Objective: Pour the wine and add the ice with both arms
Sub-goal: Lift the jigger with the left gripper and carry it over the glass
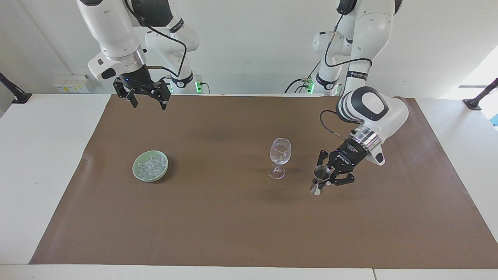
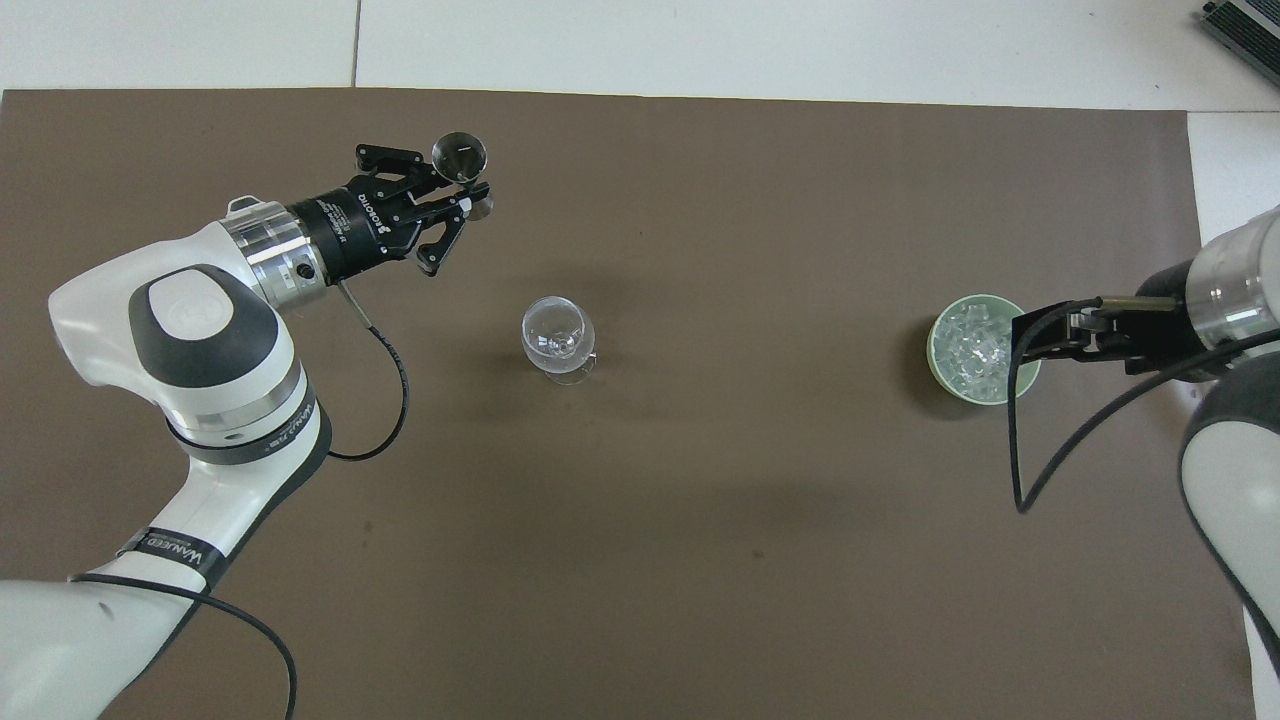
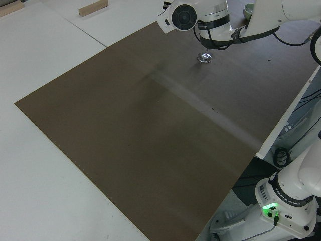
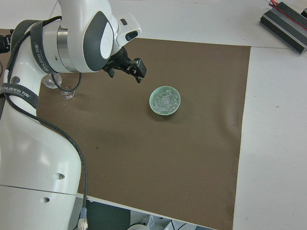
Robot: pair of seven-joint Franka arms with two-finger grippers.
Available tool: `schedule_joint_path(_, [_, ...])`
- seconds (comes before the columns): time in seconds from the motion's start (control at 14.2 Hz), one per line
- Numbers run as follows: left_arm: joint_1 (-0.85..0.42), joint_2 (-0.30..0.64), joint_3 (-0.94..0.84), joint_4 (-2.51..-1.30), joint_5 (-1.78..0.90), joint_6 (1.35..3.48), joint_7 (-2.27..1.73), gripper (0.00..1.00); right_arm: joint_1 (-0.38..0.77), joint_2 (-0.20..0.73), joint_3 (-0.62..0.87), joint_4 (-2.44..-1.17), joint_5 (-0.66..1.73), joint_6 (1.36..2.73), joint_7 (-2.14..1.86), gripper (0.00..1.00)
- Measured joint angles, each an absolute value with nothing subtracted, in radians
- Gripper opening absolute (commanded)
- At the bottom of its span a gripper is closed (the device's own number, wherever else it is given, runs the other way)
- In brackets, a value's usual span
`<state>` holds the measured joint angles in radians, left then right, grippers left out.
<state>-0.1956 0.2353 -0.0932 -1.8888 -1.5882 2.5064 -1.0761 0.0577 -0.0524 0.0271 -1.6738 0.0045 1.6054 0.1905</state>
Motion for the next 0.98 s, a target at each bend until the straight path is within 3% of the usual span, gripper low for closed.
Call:
schedule_joint_path(0.42, [-0.210,0.144,-0.093,-1.995,-1.588,2.507,-1.056,0.00,0.058,-0.052,0.027,-1.674,0.005,1.605,0.190,1.00])
schedule_joint_path(0.98, [-0.241,0.107,-0.094,-2.049,-1.588,2.515,-0.998,0.00,0.058,-0.052,0.027,-1.674,0.005,1.605,0.190,1.00])
